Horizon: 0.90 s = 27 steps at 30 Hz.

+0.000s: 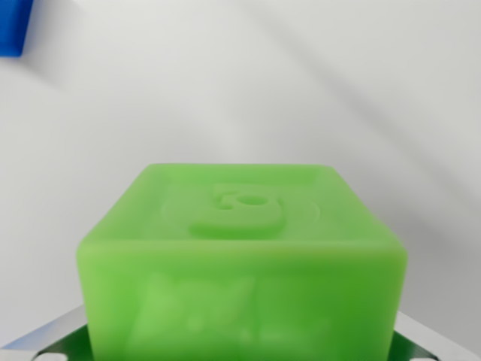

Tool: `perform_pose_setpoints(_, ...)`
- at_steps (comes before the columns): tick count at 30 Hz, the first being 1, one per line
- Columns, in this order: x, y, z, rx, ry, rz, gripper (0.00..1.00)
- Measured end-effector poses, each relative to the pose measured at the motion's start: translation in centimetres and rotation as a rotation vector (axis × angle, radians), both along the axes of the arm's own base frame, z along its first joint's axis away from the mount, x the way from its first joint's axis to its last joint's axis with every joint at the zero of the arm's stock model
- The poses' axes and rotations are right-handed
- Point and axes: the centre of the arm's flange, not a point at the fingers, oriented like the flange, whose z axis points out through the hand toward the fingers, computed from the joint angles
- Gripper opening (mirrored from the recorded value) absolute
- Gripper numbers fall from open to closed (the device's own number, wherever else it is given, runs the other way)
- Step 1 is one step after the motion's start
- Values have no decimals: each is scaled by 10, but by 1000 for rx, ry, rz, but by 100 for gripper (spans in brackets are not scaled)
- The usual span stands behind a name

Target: Stack cube

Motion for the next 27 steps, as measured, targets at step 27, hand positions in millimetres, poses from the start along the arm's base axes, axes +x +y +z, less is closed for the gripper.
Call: perform_pose_setpoints(27,-6,53,12,-2,1,-99,0)
